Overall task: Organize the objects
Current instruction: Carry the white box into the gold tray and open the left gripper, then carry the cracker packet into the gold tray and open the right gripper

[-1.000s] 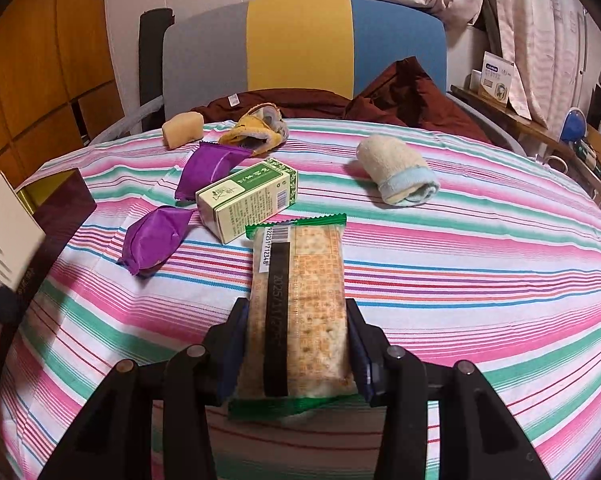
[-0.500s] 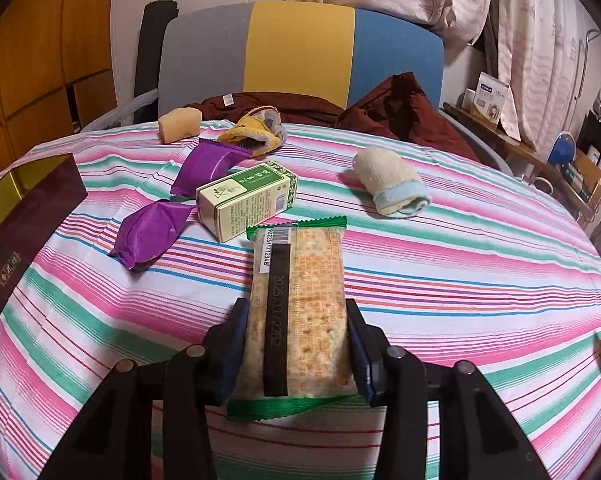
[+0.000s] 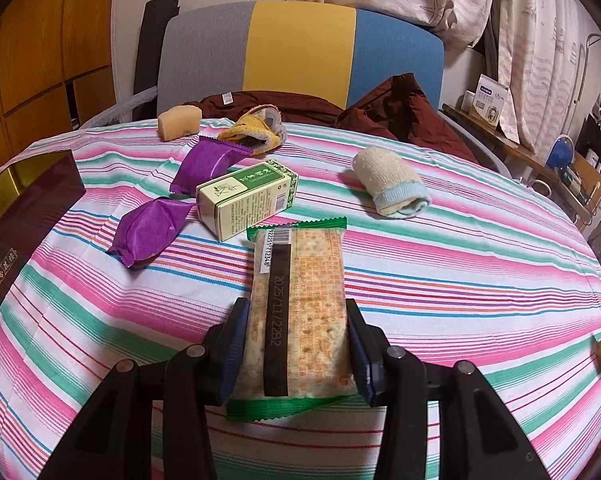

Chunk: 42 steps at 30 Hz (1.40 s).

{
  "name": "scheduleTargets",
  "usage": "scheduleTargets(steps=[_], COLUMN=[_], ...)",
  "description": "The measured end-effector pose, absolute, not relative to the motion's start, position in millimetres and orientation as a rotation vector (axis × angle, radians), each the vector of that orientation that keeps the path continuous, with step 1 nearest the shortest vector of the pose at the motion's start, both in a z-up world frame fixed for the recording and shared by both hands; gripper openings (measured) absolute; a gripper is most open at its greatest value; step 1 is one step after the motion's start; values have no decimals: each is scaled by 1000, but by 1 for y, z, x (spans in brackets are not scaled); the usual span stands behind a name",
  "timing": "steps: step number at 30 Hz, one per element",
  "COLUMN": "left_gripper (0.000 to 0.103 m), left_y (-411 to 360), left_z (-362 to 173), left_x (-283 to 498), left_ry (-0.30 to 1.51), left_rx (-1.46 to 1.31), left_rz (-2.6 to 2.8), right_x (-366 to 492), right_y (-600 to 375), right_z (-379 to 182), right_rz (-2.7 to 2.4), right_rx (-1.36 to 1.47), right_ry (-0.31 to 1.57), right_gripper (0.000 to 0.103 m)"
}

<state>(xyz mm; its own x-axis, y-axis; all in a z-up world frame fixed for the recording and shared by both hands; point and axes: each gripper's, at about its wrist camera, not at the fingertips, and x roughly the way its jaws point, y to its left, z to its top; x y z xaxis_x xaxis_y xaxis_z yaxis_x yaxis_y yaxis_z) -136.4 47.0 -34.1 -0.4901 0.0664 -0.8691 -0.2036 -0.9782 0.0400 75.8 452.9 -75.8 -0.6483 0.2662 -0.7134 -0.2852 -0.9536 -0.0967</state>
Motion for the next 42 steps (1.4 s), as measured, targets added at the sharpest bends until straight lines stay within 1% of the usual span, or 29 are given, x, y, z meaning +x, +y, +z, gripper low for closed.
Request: scheduleTargets(steps=[3, 5, 7, 10, 12, 13, 14, 15, 16, 17, 19, 21, 23, 25, 27, 30, 32, 37, 42], left_gripper=[52, 53, 56, 56, 60, 68, 80, 85, 93, 98, 98, 98, 100, 103, 103, 103, 103, 103, 103], left_y=[36, 32, 26, 19, 17, 17, 20, 22, 24, 26, 30, 31, 29, 29, 25, 25, 24, 27, 29], left_z=[-45, -49, -51, -50, -49, -47, -44, -41, -37, -33, -23, -13, -6, -3, -1, -1, -4, -12, -13], left_x=[-145, -148, -149, -146, -141, -135, -133, -128, -123, -116, -101, -87, -70, -52, -39, -19, -12, 4, 9], left_ry=[173, 185, 184, 90, 58, 26, 13, 6, -3, 13, 33, 1, -73, -189, -276, -343, -358, -337, -276], left_rx=[-1556, -1574, -1600, -1619, -1640, -1642, -1632, -1611, -1591, -1567, -1478, -1392, -1306, -1235, -1189, -1137, -1125, -1121, -1150], left_rz=[2548, 2548, 2560, 2566, 2578, 2588, 2606, 2627, 2637, 2674, 2755, 2804, 2828, 2831, 2813, 2794, 2792, 2791, 2801], right_x=[76, 76, 76, 76, 76, 76, 76, 76, 76, 76, 75, 76, 79, 84, 89, 92, 91, 91, 79], right_y=[453, 453, 453, 453, 453, 452, 452, 452, 452, 452, 451, 449, 446, 441, 434, 425, 422, 406, 359], right_z=[-76, -76, -76, -76, -76, -76, -76, -76, -76, -76, -76, -75, -72, -68, -63, -57, -55, -34, -12], right_rz=[2604, 2604, 2604, 2604, 2603, 2602, 2602, 2602, 2601, 2600, 2598, 2596, 2605, 2619, 2639, 2672, 2706, 2827, 2966], right_rx=[-1122, -1121, -1122, -1121, -1121, -1120, -1120, -1120, -1119, -1118, -1114, -1097, -1063, -1017, -964, -937, -980, -973, -1023], right_ry=[33, 34, 36, 33, 31, 30, 29, 28, 25, 22, 16, -2, -24, -54, -98, -141, -73, 229, 313], right_gripper=[46, 46, 46, 46, 46, 46, 46, 46, 46, 46, 46, 46, 46, 46, 46, 46, 46, 46, 46])
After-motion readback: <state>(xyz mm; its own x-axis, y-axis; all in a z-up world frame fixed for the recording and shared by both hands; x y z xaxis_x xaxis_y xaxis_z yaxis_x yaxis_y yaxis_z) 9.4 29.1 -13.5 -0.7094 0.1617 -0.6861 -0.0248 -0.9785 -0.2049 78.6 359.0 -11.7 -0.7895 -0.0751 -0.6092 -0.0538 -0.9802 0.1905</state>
